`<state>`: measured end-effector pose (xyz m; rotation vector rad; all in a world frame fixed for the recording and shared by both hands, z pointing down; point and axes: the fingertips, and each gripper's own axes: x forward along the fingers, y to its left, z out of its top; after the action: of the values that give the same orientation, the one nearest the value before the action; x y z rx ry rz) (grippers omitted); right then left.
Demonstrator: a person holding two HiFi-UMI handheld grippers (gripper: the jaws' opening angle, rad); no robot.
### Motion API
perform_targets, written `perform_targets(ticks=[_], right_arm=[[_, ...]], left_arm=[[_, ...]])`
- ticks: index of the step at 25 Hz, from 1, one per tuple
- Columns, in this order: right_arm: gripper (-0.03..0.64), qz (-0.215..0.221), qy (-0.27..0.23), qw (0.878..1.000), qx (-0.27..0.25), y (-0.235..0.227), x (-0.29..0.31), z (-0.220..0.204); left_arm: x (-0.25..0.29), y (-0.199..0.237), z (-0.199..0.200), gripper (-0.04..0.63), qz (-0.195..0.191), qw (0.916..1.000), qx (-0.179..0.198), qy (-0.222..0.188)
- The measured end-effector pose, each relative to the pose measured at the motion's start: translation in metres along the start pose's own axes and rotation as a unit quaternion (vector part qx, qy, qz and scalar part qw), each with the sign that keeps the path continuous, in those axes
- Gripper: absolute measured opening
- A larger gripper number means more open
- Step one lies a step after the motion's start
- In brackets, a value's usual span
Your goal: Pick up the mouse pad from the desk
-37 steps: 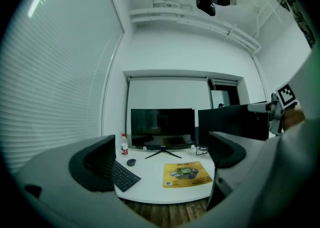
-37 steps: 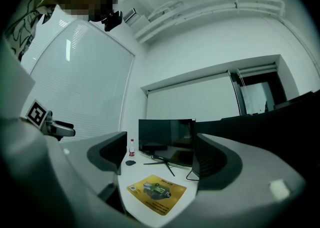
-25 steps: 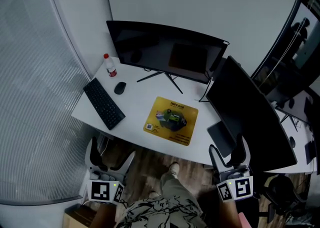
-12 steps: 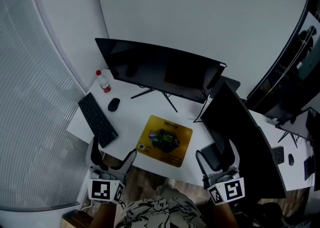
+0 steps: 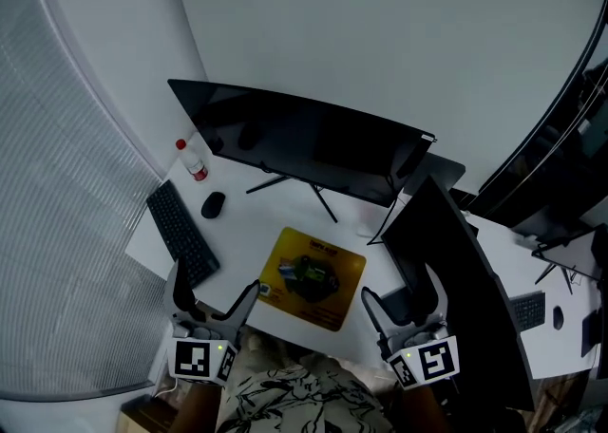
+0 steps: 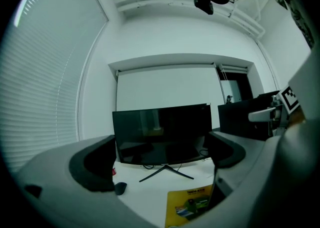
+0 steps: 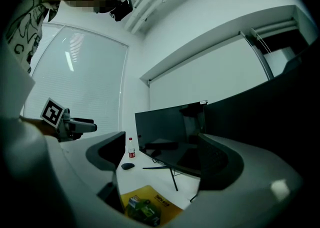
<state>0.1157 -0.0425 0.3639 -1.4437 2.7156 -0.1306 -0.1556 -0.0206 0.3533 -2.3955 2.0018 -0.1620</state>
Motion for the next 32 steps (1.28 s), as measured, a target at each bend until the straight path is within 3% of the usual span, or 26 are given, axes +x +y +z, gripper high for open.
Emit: perform_targets(ticks=[7, 12, 17, 20, 32], right_arm=[[0.446, -0.057, 0.017, 0.998, 0.004, -0.016, 0.006, -0.026], [0.446, -0.125, 0.042, 0.991, 0.0, -0.025, 0.013, -0.042], [0.446, -0.181, 0.047, 0.982, 0.001, -0.029, 0.025, -0.054], [0.446, -0.21, 0.075, 0.975, 0.005, -0.034, 0.029, -0.071], [0.445, -0.21, 0.199, 0.956, 0.038, -0.05, 0.052, -0.188]], left_arm=[[0.044, 0.001, -0.022, 0.56, -0.054, 0.9985, -0.003, 0.008], [0.075, 0.018, -0.031, 0.552, -0.099, 0.995, 0.001, 0.015], [0.102, 0.037, -0.056, 0.551, -0.142, 0.9888, 0.001, 0.046], [0.118, 0.037, -0.076, 0.548, -0.168, 0.9831, -0.003, 0.072], [0.148, 0.015, -0.181, 0.538, -0.21, 0.9625, -0.02, 0.17]])
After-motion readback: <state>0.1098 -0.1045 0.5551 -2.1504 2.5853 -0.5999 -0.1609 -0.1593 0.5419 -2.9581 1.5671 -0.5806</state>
